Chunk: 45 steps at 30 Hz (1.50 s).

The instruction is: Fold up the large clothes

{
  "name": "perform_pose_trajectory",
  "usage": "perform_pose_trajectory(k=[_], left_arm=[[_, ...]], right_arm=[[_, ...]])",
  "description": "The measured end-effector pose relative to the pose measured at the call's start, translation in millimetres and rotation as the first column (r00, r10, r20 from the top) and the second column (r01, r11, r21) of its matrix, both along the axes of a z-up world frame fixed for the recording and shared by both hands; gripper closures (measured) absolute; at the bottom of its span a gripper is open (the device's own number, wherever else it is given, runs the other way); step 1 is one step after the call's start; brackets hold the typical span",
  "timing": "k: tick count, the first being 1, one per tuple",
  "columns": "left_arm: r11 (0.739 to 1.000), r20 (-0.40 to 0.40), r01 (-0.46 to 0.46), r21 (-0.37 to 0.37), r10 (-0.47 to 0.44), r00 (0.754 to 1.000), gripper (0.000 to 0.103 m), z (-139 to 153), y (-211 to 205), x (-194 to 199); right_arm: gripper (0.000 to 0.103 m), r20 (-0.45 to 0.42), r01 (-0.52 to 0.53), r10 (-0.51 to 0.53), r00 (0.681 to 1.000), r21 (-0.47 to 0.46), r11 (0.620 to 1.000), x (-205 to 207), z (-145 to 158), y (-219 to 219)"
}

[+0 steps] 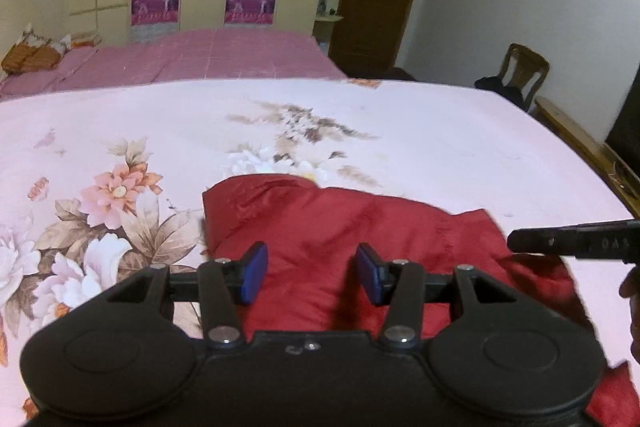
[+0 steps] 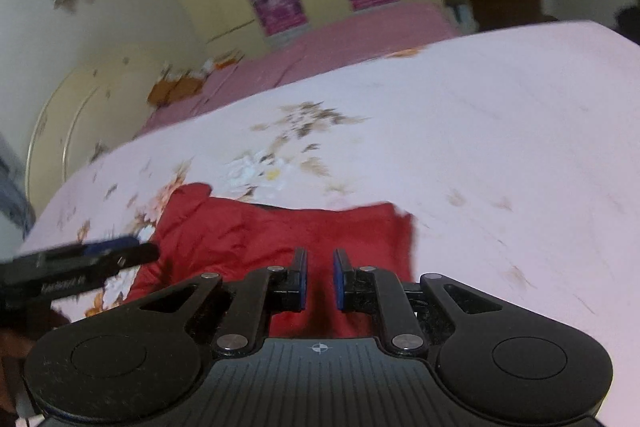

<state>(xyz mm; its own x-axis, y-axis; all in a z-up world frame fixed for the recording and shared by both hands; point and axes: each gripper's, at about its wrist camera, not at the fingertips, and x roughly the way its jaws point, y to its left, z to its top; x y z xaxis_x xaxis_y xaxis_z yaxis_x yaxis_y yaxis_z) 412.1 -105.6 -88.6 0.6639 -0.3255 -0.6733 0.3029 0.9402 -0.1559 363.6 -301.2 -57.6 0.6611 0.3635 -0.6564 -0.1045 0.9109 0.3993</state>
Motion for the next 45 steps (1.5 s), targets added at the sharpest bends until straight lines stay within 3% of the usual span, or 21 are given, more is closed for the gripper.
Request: perform_pose_trajectory(k=[4, 9, 14, 19, 23, 24, 25, 26, 28, 30, 31, 32, 35, 42, 45], left_arm=[[0.999, -0.022, 0.037, -0.023, -0.038, 0.999, 0.056, -13.7, -8.5, 12.3], [0.995, -0.036, 0.095, -0.013, -0.095, 0.995, 0.056, -24.6, -31.7, 20.2], [0.991, -0.091, 0.125, 0.046, -0.12, 0.989, 0.054, -39.4, -50.7, 31.0], [0.985, -0.1, 0.148, 0.09, -0.139, 0.985, 0.053, -44.4, -55.2, 32.5], [0.985, -0.082, 0.143, 0.092, -0.136, 0.987, 0.049, -24.8, -48.7, 19.2], [0.986, -0.057, 0.141, 0.084, -0.137, 0.989, 0.046, -15.3, -43.8, 7.4], [0.987, -0.031, 0.142, 0.073, -0.14, 0.99, 0.045, -7.1, -39.0, -4.9], [0.988, -0.015, 0.142, 0.057, -0.142, 0.99, 0.045, -0.8, -34.7, -16.5], [0.99, -0.008, 0.136, 0.019, -0.136, 0.991, 0.045, 9.4, -25.7, -44.4], [0.99, 0.006, 0.142, -0.009, -0.142, 0.99, 0.045, 15.8, -22.0, -69.9], [0.989, 0.002, 0.147, -0.025, -0.147, 0.989, 0.045, 16.1, -21.0, -82.2], [0.988, -0.003, 0.153, -0.032, -0.153, 0.988, 0.045, 15.4, -22.2, -90.1], [0.987, -0.004, 0.158, 0.007, -0.158, 0.987, 0.046, 4.7, -27.1, -106.7], [0.986, 0.036, 0.146, 0.087, -0.149, 0.988, 0.043, -23.9, -35.4, -110.2], [0.989, 0.024, 0.128, 0.075, -0.13, 0.991, 0.043, -25.1, -33.1, -113.2]], right_arm=[[0.09, -0.056, -0.027, 0.022, 0.998, -0.085, 0.996, 17.0, -21.4, 12.4], [0.09, -0.076, 0.03, -0.034, 0.997, -0.058, 0.998, 10.6, -48.5, -8.8], [0.091, -0.081, 0.066, -0.071, 0.994, -0.056, 0.996, 1.7, -74.1, -20.4], [0.091, -0.064, 0.079, -0.081, 0.995, -0.033, 0.996, -1.5, -76.2, -25.2], [0.088, -0.098, 0.075, -0.078, 0.992, -0.03, 0.997, -2.2, -61.6, -30.3], [0.08, -0.082, 0.073, -0.075, 0.994, -0.028, 0.997, -8.7, -50.2, -32.5], [0.044, -0.033, 0.066, -0.067, 0.997, -0.025, 0.998, -19.2, -36.7, -34.8], [0.034, 0.021, 0.057, -0.056, 0.998, -0.023, 0.998, -30.1, -25.1, -36.0], [0.034, 0.049, 0.025, -0.024, 0.998, -0.023, 0.999, -49.2, -5.8, -37.7], [0.046, 0.066, 0.001, 0.0, 0.998, -0.015, 1.0, -67.3, 4.8, -36.6], [0.058, 0.063, -0.014, 0.014, 0.998, -0.011, 1.0, -76.4, 7.6, -35.5], [0.061, 0.055, -0.026, 0.026, 0.998, -0.014, 1.0, -84.0, 7.6, -32.4], [0.067, 0.012, -0.046, 0.047, 0.999, -0.058, 0.997, -91.9, -5.7, -16.9], [0.068, -0.033, 0.002, -0.002, 0.999, -0.005, 1.0, -88.6, -55.6, -13.4], [0.068, -0.039, 0.033, -0.031, 0.999, 0.037, 0.999, -89.1, -62.8, -18.1]])
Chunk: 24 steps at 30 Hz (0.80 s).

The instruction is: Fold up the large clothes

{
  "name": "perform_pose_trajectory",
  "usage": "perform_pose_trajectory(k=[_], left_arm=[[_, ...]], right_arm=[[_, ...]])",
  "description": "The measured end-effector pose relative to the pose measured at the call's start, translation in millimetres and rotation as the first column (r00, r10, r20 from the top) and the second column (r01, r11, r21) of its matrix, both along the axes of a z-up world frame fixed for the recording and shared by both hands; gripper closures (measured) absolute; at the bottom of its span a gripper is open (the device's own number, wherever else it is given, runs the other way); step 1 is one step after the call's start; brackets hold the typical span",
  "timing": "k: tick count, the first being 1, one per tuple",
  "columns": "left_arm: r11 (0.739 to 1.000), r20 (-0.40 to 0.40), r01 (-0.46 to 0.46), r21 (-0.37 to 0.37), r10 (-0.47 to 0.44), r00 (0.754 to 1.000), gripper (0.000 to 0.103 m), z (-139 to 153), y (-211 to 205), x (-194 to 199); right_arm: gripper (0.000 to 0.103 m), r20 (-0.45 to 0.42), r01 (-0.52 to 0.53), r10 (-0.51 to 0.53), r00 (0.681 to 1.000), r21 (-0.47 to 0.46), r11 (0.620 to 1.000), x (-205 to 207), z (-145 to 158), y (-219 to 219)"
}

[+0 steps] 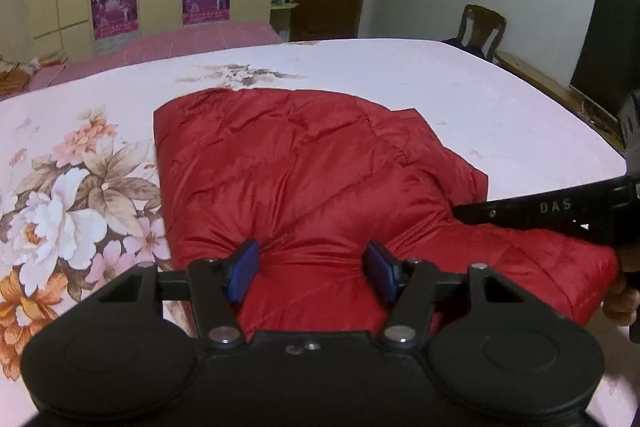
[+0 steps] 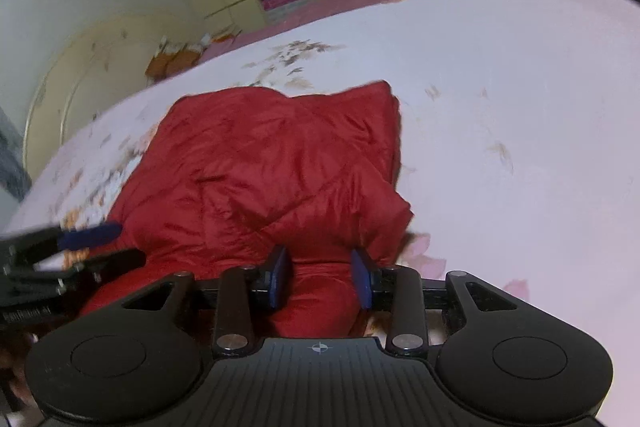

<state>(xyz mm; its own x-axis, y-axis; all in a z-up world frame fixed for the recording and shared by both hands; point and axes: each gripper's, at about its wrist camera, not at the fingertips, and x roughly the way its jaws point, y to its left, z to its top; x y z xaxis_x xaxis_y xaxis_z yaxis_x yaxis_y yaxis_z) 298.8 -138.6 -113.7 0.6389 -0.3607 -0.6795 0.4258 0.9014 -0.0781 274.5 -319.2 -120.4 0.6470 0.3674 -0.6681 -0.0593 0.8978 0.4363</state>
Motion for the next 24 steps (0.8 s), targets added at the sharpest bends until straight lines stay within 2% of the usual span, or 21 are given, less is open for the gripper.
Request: perform_pose_trajectory(k=[3, 5, 9, 12, 16, 18, 20, 21, 22, 24], left_arm=[[1.0, -0.016, -0.013, 0.003, 0.013, 1.0, 0.046, 11.1, 2.2, -2.7], [1.0, 0.001, -0.006, -0.009, 0.006, 1.0, 0.046, 25.5, 6.3, -15.1], [0.999, 0.032, 0.026, -0.021, -0.026, 0.999, 0.046, 48.7, 13.3, -49.2], [0.998, 0.027, 0.048, -0.029, -0.047, 0.999, 0.046, 53.3, 12.2, -71.5], [0.998, 0.023, 0.051, -0.021, -0.051, 0.998, 0.046, 48.7, 8.0, -89.6], [1.0, -0.006, 0.016, 0.012, -0.016, 1.0, 0.048, 39.2, 6.8, -91.1], [1.0, -0.019, -0.005, -0.005, 0.005, 1.0, 0.048, 34.6, 9.9, -93.5], [1.0, -0.02, -0.01, -0.006, 0.01, 1.0, 0.048, 33.8, 10.7, -94.9], [1.0, -0.018, -0.012, -0.002, 0.012, 1.0, 0.048, 32.8, 11.3, -96.5], [1.0, -0.021, -0.013, 0.001, 0.013, 1.0, 0.047, 28.5, 13.0, -98.8]], right_arm=[[0.068, -0.007, -0.016, 0.016, 1.0, -0.049, 0.999, -1.4, 15.2, 1.6], [0.067, 0.024, -0.009, 0.01, 1.0, -0.058, 0.998, -8.8, 34.5, 1.3], [0.067, 0.098, -0.087, 0.093, 0.991, -0.068, 0.994, -37.6, 71.9, 0.9], [0.068, 0.114, -0.146, 0.154, 0.981, -0.079, 0.986, -63.1, 85.8, 7.8], [0.068, 0.107, -0.187, 0.198, 0.974, -0.102, 0.977, -96.5, 86.2, 21.4], [0.068, 0.097, -0.203, 0.214, 0.972, -0.113, 0.973, -107.3, 80.8, 28.3], [0.068, 0.084, -0.212, 0.224, 0.971, -0.128, 0.969, -113.0, 74.1, 35.6], [0.07, 0.08, -0.212, 0.225, 0.971, -0.141, 0.967, -114.4, 70.6, 38.2], [0.078, 0.073, -0.214, 0.226, 0.971, -0.152, 0.965, -113.6, 66.6, 41.2], [0.078, 0.059, -0.209, 0.221, 0.974, -0.162, 0.964, -113.4, 59.5, 44.3]])
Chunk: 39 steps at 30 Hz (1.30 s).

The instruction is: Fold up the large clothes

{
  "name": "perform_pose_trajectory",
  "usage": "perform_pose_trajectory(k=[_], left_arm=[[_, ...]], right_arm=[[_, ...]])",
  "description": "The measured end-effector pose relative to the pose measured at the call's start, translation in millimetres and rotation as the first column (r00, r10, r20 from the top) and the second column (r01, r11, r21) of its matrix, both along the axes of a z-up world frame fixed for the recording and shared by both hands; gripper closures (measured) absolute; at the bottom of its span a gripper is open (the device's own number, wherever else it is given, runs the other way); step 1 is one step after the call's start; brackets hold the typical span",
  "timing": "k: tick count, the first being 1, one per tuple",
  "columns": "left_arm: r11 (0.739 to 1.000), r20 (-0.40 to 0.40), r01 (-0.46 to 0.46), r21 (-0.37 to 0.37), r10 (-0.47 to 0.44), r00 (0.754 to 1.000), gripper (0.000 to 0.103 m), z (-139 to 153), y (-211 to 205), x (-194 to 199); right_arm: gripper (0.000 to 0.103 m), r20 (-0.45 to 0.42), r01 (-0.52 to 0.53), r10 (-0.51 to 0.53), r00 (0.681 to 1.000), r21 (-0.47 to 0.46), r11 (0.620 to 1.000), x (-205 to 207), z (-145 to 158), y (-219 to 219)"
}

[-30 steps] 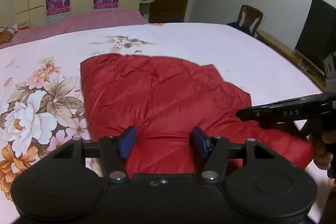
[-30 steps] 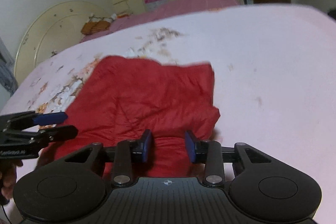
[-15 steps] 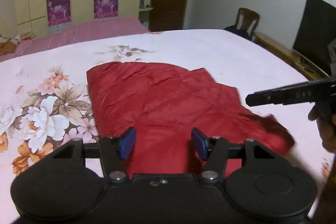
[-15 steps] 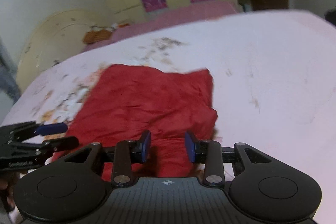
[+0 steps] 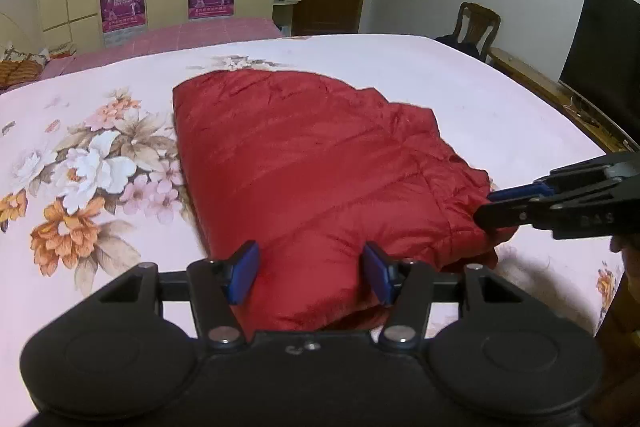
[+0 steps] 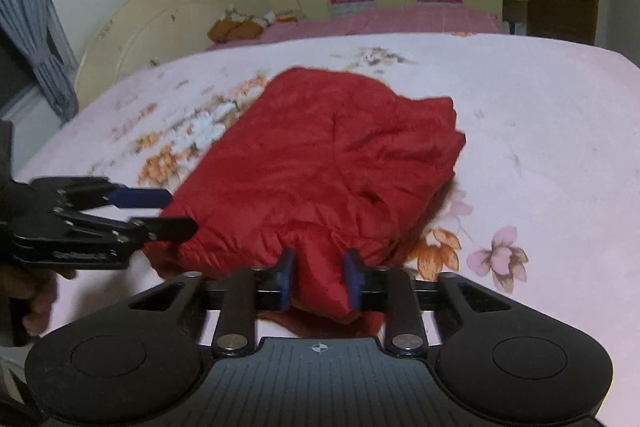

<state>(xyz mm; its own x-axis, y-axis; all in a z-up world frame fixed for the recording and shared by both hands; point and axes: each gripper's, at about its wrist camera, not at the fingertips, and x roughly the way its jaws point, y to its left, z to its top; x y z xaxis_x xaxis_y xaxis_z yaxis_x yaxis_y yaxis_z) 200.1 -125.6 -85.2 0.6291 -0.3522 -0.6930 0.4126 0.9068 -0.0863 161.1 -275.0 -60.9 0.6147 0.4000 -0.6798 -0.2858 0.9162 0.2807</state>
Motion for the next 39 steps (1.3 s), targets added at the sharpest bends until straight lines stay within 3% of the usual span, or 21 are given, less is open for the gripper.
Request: perform_pose_trajectory(k=[12, 17, 18, 19, 20, 23, 24, 26, 30, 34, 39], left_arm=[[1.0, -0.014, -0.027, 0.009, 0.027, 1.0, 0.043, -32.7, 12.3, -1.1], [1.0, -0.032, -0.015, -0.012, 0.015, 0.999, 0.041, -12.7, 17.6, 1.3], [1.0, -0.004, -0.024, -0.019, 0.024, 1.0, 0.03, -5.0, 19.7, 1.4], [0.999, 0.035, -0.037, -0.03, 0.038, 0.999, 0.016, 3.0, 23.0, 3.3], [0.998, 0.06, -0.046, -0.047, 0.049, 0.997, 0.013, 8.0, 25.2, 7.3], [0.994, 0.066, -0.063, -0.086, 0.068, 0.995, 0.018, 15.6, 27.8, 32.6], [0.994, 0.063, -0.065, -0.093, 0.071, 0.995, 0.022, 15.6, 26.5, 42.7], [0.991, 0.04, -0.074, -0.111, 0.079, 0.996, 0.028, 12.4, 21.1, 62.6], [0.976, -0.03, -0.136, -0.17, 0.132, 0.991, 0.037, 0.0, 18.6, 94.2], [0.975, -0.043, -0.168, -0.143, 0.163, 0.986, 0.035, -8.3, 14.9, 105.2], [0.976, -0.052, -0.184, -0.115, 0.179, 0.983, 0.034, -14.9, 14.1, 109.0]], right_arm=[[0.079, -0.064, 0.041, -0.041, 0.997, -0.01, 0.999, 11.8, -49.1, 9.3], [0.078, -0.055, 0.057, -0.057, 0.997, -0.012, 0.998, 10.4, -22.7, 0.8], [0.074, -0.013, 0.081, -0.08, 0.997, 0.005, 0.997, 6.3, -11.5, -7.0], [0.054, 0.031, 0.107, -0.108, 0.994, 0.029, 0.994, 4.4, 0.3, -17.7], [0.048, 0.059, 0.13, -0.133, 0.989, 0.047, 0.99, 5.9, 7.0, -26.5], [0.048, 0.057, 0.211, -0.218, 0.974, 0.107, 0.972, 31.3, 13.4, -52.7], [0.052, 0.051, 0.234, -0.243, 0.969, 0.129, 0.964, 41.6, 12.1, -59.9], [0.082, 0.012, 0.271, -0.278, 0.961, 0.179, 0.946, 66.5, 5.9, -72.5], [0.094, -0.003, 0.28, -0.287, 0.958, 0.225, 0.933, 101.4, -1.6, -84.1], [0.094, 0.017, 0.22, -0.23, 0.973, 0.234, 0.947, 119.2, -5.5, -85.6], [0.097, -0.066, 0.22, -0.211, 0.975, 0.231, 0.948, 139.7, -45.6, -86.2]])
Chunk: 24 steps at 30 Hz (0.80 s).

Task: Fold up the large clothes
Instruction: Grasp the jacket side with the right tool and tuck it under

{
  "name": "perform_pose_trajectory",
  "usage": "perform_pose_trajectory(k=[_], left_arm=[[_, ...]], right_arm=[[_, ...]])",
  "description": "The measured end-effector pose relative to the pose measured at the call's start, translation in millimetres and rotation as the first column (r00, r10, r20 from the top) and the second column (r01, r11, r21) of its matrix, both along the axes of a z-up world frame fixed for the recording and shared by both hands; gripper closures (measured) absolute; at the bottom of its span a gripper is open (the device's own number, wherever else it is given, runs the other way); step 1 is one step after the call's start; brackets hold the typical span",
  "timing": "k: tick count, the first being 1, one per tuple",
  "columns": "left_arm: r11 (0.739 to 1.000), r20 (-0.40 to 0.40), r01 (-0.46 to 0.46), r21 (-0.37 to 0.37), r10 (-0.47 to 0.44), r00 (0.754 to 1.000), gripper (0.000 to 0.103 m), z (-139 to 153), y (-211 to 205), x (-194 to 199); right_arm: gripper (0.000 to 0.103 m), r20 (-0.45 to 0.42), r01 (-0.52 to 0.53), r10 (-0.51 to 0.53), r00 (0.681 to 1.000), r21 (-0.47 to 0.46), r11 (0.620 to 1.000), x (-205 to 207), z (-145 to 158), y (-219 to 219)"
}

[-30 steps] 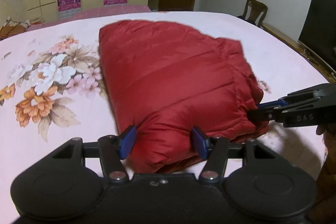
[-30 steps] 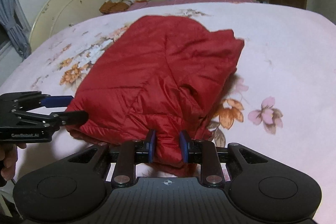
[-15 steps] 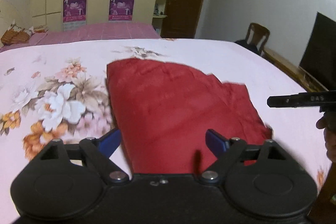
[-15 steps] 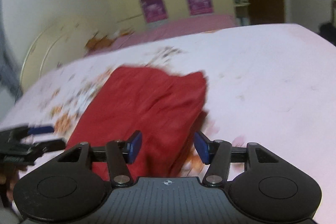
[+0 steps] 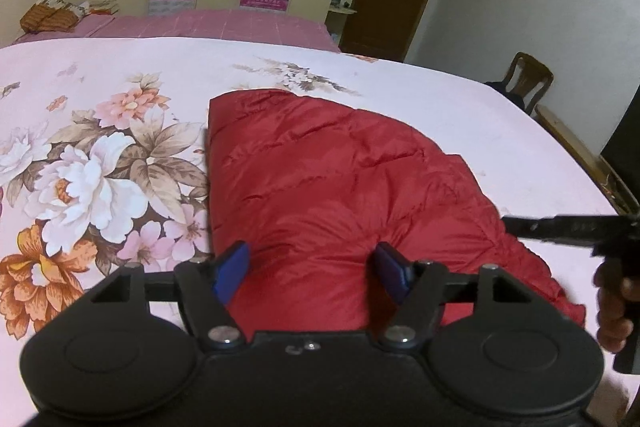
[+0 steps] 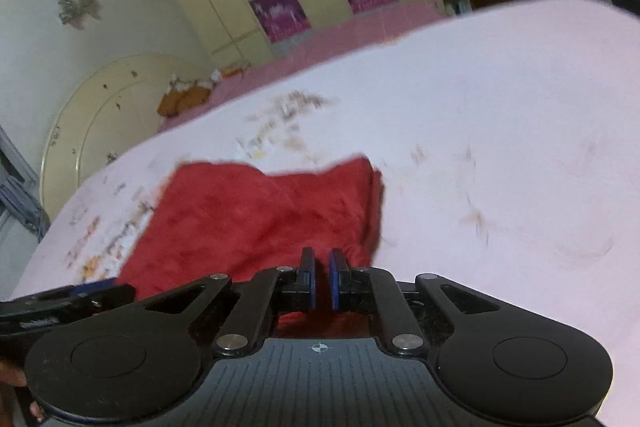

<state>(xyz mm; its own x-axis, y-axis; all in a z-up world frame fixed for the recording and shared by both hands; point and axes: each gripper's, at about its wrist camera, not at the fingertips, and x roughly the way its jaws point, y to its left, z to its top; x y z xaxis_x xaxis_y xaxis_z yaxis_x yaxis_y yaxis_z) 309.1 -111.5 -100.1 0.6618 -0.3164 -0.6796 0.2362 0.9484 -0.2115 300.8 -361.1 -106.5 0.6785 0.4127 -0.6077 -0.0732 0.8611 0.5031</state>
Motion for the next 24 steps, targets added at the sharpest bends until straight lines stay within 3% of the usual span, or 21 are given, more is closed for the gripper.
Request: perform_pose_trajectory(k=[5, 8, 10, 11, 12, 13, 17, 20, 24], left_arm=[[0.999, 0.002, 0.004, 0.034, -0.004, 1.0, 0.034, -3.4, -5.0, 1.1], [1.0, -0.017, -0.009, 0.024, 0.009, 1.0, 0.032, 2.8, -3.0, 1.0], [1.0, -0.009, -0.027, 0.001, 0.027, 1.0, 0.0, 11.8, 2.7, -2.8], [0.999, 0.015, -0.033, -0.018, 0.033, 0.999, 0.001, 16.2, 7.5, -6.8], [0.999, 0.015, -0.024, -0.033, 0.024, 1.0, 0.0, 17.8, 11.4, -6.6], [0.999, -0.013, -0.016, -0.05, 0.015, 1.0, 0.0, 16.9, 15.7, -3.7], [0.989, -0.119, -0.018, -0.144, 0.001, 0.993, 0.004, 2.1, 27.5, 13.6], [0.975, -0.182, -0.033, -0.22, -0.008, 0.983, 0.01, -9.9, 32.8, 22.5], [0.975, -0.199, -0.032, -0.218, -0.013, 0.98, 0.011, -14.0, 29.9, 26.6]], right_arm=[[0.1, -0.04, -0.008, 0.009, 0.999, 0.037, 0.999, 9.2, -24.3, 7.7], [0.1, -0.05, -0.003, 0.007, 0.999, 0.068, 0.998, 10.0, -22.4, 0.2], [0.096, -0.059, 0.02, -0.015, 0.998, 0.089, 0.996, 3.0, -7.7, -12.5], [0.057, -0.058, 0.042, -0.036, 0.998, 0.102, 0.994, -1.5, -1.1, -21.2], [0.029, -0.043, 0.074, -0.069, 0.997, 0.114, 0.991, -7.0, 3.5, -28.8], [0.015, -0.009, 0.09, -0.09, 0.996, 0.146, 0.985, -14.1, 8.2, -39.2], [0.025, -0.112, 0.083, -0.055, 0.992, 0.262, 0.962, -8.5, -0.3, -55.1], [0.025, -0.182, 0.088, -0.024, 0.983, 0.353, 0.931, -3.2, -14.5, -56.9], [0.026, -0.224, 0.079, 0.001, 0.975, 0.35, 0.933, 1.2, -24.0, -52.5]])
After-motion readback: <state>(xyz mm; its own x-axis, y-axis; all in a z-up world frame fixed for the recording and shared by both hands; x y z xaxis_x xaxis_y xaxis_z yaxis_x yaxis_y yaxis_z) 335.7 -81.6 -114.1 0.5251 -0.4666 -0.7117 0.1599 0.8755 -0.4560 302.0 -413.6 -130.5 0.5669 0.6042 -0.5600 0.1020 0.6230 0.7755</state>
